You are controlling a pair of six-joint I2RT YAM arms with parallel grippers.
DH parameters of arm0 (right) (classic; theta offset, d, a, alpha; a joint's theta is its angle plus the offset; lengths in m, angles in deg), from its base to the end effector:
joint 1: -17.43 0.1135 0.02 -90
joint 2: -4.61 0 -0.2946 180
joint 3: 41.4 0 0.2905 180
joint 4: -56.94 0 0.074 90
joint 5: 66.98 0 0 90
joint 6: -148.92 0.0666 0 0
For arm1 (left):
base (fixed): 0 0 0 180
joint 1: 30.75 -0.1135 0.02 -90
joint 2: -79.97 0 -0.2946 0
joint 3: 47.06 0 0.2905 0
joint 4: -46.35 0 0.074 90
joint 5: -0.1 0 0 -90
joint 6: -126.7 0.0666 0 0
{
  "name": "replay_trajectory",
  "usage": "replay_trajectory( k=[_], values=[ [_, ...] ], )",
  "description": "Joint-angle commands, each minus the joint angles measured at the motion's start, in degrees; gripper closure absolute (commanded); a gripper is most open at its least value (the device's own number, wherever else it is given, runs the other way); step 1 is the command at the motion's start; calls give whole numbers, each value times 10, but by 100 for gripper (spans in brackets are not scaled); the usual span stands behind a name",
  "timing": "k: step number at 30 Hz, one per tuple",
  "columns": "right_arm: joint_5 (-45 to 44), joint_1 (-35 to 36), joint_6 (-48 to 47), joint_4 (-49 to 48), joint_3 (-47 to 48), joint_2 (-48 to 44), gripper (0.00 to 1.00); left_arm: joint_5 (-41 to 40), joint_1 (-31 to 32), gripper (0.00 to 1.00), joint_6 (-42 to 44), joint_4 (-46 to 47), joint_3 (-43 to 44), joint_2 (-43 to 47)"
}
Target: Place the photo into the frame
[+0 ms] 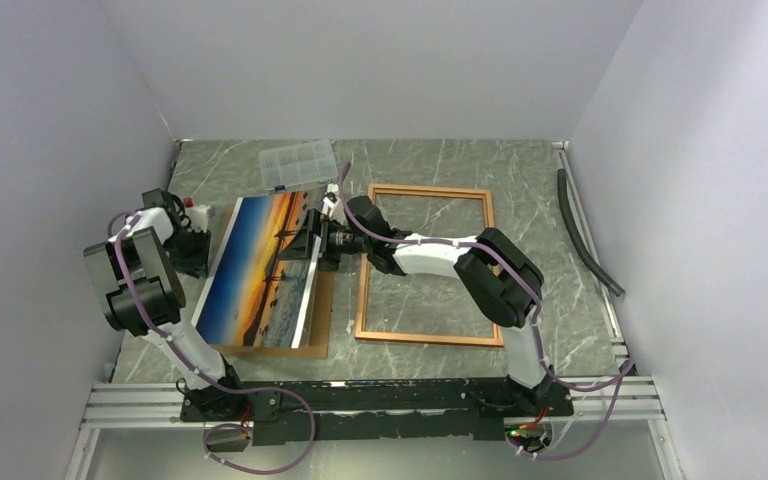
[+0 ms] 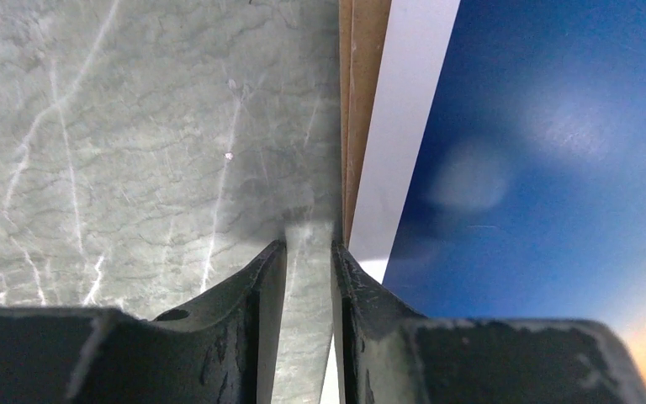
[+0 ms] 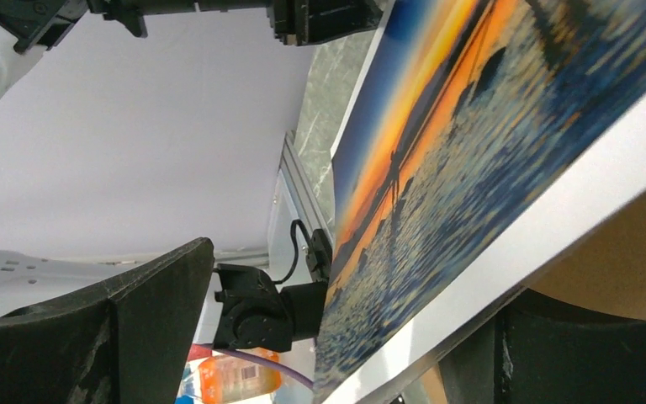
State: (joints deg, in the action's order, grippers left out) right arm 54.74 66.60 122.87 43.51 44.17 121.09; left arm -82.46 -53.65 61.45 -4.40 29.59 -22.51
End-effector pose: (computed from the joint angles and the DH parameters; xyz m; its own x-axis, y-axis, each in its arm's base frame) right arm 0.3169 0.4203 0.1887 -0.9591 0.0589 -0.2770 -0.2502 0.2818 0.9263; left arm 0.3512 0.1390 0.1384 -0.9637 0.0436 -0.2635 0.0499 0.9986 -0.0172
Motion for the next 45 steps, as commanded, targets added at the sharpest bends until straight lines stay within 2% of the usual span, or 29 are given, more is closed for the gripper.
replay_trajectory(
  k=[1,5,13,15,18,22,30,37,45],
  values=[
    [-13,-3,-14,2,-6,-42,8,43,-25,66,4,-51,28,-5],
    [-11,-4,10,-27,-18,-34,15,40,-45,62,15,-60,59,1],
    [-4,-10,34,-51,-32,-26,28,35,-57,61,26,-53,53,-11],
    [-5,-12,36,-47,-35,-28,36,38,-57,62,24,-46,45,-14],
    [-8,-18,35,-38,-39,-32,53,38,-57,63,28,-39,35,-24],
    [-12,-28,24,-19,-50,-53,66,39,-56,64,34,-32,22,-31],
    [-41,-50,-43,99,-48,-115,99,46,-48,67,39,-35,14,-32],
    [-67,-82,-123,269,-10,-193,100,51,-20,68,32,-43,-3,-6],
    [-93,-170,-217,498,20,-323,100,63,24,69,8,-68,0,16]
  ],
)
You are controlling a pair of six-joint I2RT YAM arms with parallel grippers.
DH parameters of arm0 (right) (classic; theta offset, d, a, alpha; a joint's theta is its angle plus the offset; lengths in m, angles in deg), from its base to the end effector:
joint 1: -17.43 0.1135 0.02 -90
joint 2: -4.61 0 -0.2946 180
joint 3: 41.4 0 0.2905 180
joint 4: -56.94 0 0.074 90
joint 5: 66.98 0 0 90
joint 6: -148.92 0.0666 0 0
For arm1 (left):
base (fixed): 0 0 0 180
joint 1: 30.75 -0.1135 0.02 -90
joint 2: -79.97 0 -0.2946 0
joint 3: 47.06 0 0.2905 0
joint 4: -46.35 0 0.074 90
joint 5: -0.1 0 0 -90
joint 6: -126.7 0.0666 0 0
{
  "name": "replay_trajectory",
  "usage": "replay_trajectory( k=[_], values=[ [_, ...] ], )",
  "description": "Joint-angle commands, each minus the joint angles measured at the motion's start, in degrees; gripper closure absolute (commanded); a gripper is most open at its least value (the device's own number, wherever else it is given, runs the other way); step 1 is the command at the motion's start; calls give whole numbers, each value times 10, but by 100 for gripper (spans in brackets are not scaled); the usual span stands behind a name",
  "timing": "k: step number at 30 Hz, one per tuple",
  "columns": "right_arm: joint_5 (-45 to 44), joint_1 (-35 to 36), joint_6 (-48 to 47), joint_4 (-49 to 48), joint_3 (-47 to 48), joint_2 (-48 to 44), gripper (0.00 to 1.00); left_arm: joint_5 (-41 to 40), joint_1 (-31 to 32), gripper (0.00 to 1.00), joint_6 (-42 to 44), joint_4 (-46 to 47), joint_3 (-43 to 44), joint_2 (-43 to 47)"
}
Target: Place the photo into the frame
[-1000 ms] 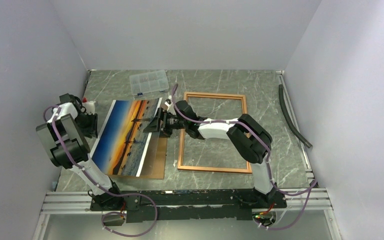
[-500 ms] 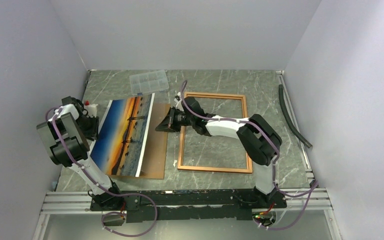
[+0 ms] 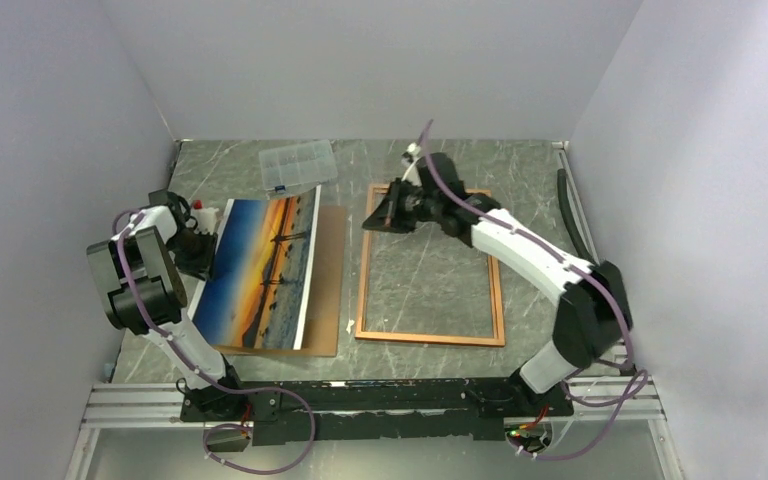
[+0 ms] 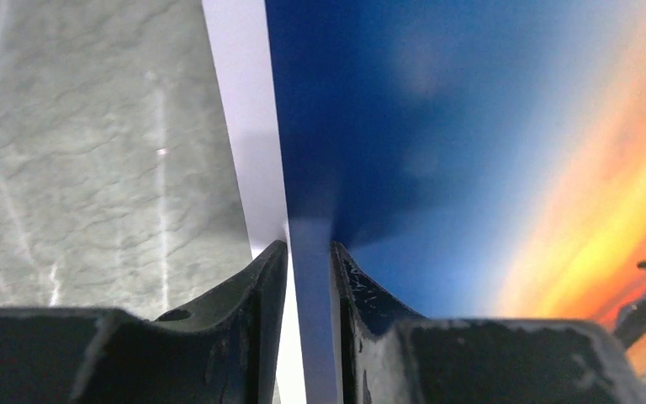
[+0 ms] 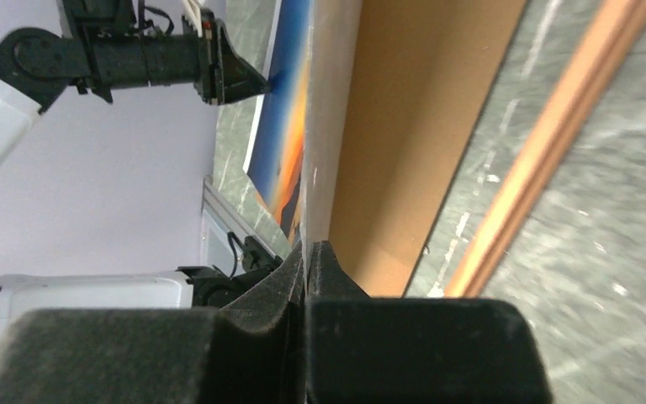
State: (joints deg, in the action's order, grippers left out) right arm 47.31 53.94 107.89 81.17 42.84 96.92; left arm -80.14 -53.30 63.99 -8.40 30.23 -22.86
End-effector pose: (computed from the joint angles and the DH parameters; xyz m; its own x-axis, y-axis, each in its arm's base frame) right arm 0.3320 0.2799 0.2951 -0.9018 0.1879 -0.3891 -0.2155 0.5849 0.7819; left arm 0.3470 0.1319 0.1379 -0.9702 0.0864 -0.2265 0.1050 0.9919 -0.0712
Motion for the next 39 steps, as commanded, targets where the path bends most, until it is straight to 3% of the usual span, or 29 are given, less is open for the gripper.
replay_trajectory(
  k=[1,6,13,19,25,31,39],
  values=[
    [-17,-56,-80,136,32,-98,100,43,21,69,-19,-35,-1,24],
    [-2,-99,-126,201,49,-159,100,43,20,67,-15,-88,53,54],
    [-6,-123,-187,310,130,-172,100,68,37,52,-44,-185,202,79],
    [-41,-141,-231,365,152,-219,100,79,175,43,-119,-197,234,86],
    [-164,-148,-253,454,167,-278,100,102,330,21,-195,-166,269,29],
    [-240,-150,-238,520,185,-311,100,94,449,20,-243,-138,335,-77],
    [-246,-150,-205,530,176,-322,100,125,507,26,-269,-115,386,-173]
  ],
)
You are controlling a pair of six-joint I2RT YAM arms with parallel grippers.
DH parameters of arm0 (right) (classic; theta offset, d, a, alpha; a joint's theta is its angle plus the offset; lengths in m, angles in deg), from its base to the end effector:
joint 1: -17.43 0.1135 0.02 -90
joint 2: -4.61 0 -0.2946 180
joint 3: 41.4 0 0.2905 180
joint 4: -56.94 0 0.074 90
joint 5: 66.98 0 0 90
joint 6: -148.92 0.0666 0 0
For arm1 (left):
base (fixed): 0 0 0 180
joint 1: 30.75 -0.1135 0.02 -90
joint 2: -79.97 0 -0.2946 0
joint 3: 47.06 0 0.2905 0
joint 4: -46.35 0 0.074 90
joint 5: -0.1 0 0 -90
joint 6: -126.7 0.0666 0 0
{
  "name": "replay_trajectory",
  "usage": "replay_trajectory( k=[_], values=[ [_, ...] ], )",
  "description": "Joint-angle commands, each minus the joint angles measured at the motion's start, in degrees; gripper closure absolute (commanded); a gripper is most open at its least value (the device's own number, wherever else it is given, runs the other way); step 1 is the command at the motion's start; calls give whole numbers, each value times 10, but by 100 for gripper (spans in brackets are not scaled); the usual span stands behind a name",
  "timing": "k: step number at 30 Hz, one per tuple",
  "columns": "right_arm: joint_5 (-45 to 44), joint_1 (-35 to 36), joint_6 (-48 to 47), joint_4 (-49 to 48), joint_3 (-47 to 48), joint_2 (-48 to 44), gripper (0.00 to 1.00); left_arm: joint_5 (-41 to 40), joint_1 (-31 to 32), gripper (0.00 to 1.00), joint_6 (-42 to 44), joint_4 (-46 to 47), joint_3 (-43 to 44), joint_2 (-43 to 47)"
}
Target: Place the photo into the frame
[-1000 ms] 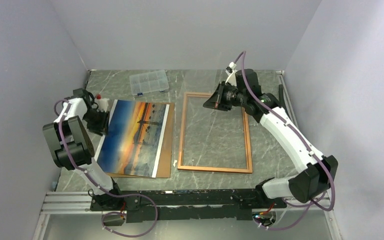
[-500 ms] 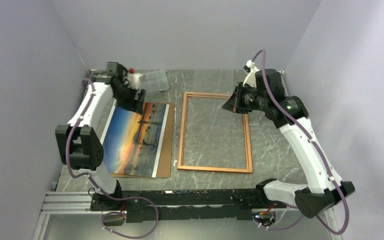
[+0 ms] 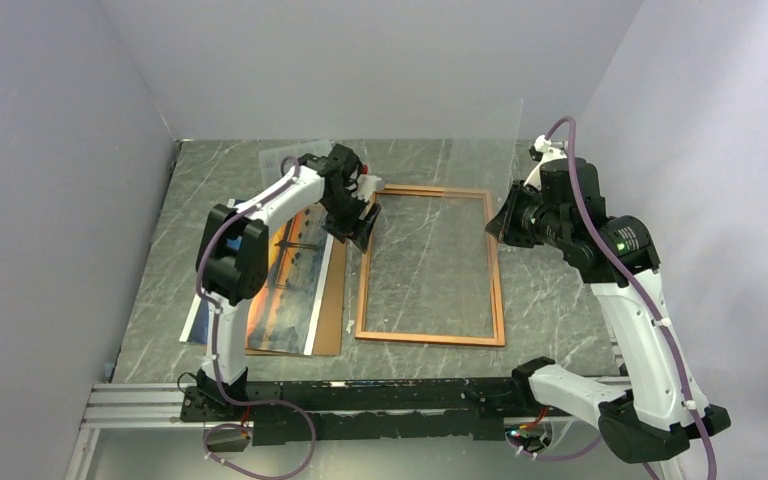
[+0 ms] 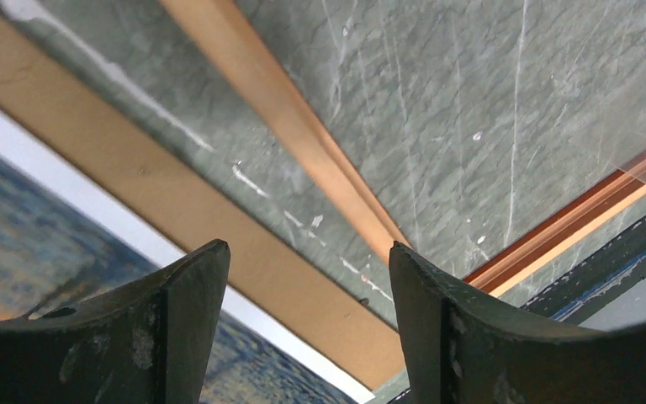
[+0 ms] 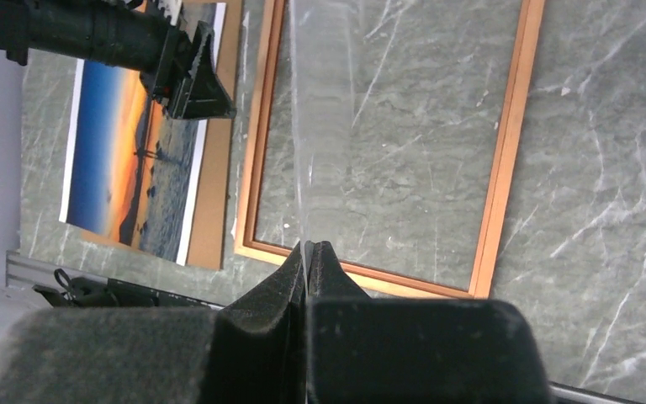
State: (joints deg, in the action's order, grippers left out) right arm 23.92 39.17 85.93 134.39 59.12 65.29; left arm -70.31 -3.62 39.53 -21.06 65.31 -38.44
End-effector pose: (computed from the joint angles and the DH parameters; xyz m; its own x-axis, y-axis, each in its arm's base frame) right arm 0.1948 0.0788 0.4707 -0.6785 0.2183 -0.7014 -0.0828 0.9260 0.3683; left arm 0.4241 -0.2424 0.2110 -0.8267 0.4758 -0.3004 0.5561 0.7724 -0.3069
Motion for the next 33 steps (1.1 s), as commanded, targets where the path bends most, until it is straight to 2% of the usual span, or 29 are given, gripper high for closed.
replay_trajectory(
  k=[1,7,11,14,21,33],
  values=[
    [-11,-2,14,-8,9,-8,100,25,15,26,-25,15,36,-23],
    [22,-2,11,-39,-17,-14,100,18,35,28,-10,16,45,-56],
    [43,-2,12,-55,-32,-13,100,-5,41,33,1,31,25,-69],
    [46,-2,12,-59,-33,-11,100,-11,45,41,8,43,12,-75],
    [62,-2,19,-76,-51,-12,100,-32,54,67,29,53,-3,-82],
    [116,-2,56,-139,-134,-30,100,-88,62,78,76,79,-75,-50]
  ],
)
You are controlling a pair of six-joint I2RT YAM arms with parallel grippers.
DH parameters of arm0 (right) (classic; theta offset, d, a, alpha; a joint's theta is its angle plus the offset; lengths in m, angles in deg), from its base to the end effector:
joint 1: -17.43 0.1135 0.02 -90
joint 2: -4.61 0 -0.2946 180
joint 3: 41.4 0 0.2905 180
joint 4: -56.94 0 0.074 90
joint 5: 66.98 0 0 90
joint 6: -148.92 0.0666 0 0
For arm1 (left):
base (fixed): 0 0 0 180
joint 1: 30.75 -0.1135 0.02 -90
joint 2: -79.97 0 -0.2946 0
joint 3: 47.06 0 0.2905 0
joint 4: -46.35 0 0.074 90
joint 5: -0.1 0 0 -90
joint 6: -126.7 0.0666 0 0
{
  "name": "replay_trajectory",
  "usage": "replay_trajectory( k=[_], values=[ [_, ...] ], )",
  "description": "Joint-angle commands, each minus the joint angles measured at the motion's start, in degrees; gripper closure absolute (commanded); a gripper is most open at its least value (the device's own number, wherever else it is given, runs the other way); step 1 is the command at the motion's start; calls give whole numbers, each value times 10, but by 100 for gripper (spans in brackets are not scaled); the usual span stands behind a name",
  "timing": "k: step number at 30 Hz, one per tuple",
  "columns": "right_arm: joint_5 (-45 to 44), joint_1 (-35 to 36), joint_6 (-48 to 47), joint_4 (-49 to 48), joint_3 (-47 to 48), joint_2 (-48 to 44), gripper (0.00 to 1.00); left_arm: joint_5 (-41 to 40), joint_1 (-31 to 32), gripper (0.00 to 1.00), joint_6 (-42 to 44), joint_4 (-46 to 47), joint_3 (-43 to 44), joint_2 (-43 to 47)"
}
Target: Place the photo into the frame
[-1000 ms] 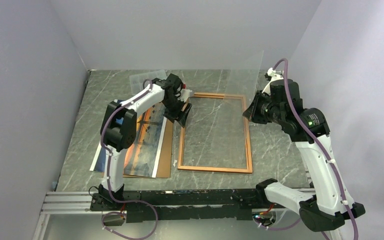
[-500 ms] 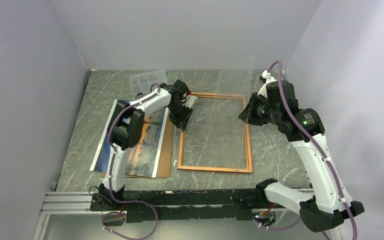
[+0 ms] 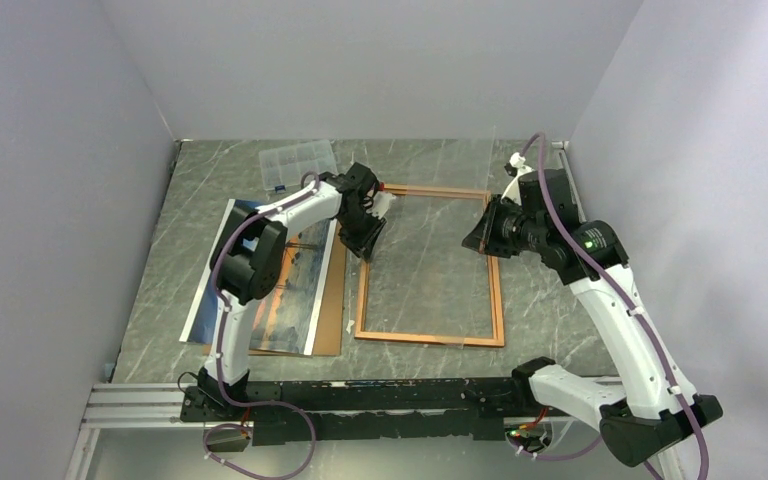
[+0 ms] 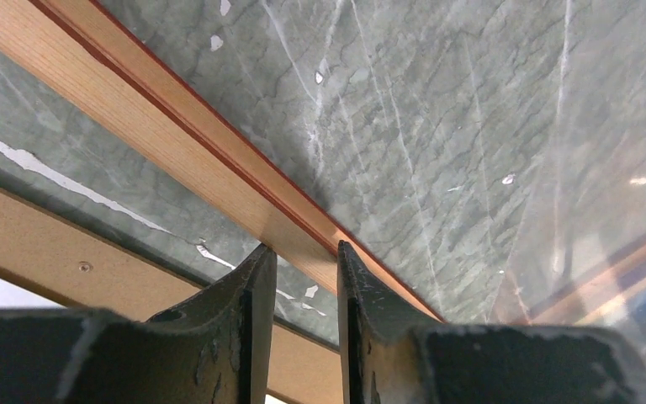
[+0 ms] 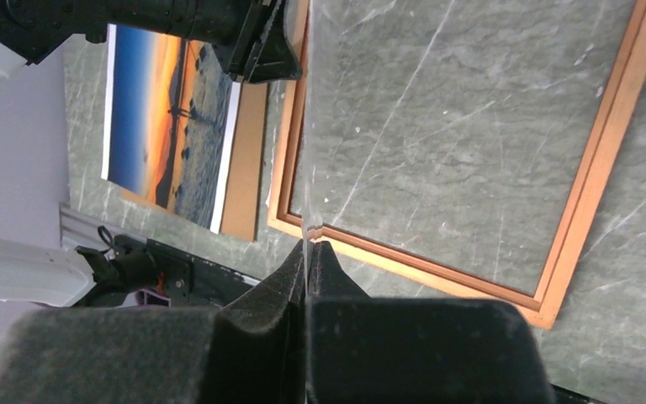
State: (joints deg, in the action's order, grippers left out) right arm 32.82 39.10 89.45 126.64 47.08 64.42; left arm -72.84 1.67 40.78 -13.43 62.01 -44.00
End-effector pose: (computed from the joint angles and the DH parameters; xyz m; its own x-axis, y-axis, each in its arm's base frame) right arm 0.2115 0.0962 0.4159 -0.7709 0.2323 -0.5930 -0.1063 0.8711 0.4795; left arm 0.4130 -0.2855 0.1503 -0.7710 0.5702 -0.2837 0.6344 0.7267 -0.2634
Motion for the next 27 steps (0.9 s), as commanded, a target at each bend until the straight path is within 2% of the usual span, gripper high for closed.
replay_trajectory(
  k=[1,7,13,15,23,27],
  values=[
    [31,-1,23,-67,-17,-22,100,-70,10,78,67,6,-48,10],
    [51,-1,33,-88,-37,-22,100,-114,11,80,79,14,-84,27],
    [48,-1,25,-91,-43,-17,100,-113,11,78,69,12,-97,42],
    [40,-1,19,-83,-33,-11,100,-105,11,73,62,3,-85,47],
    [30,-1,11,-45,36,20,100,-71,-2,41,42,-61,-4,120],
    [29,-1,14,-44,55,35,100,-29,-36,25,30,-96,45,151]
  ],
)
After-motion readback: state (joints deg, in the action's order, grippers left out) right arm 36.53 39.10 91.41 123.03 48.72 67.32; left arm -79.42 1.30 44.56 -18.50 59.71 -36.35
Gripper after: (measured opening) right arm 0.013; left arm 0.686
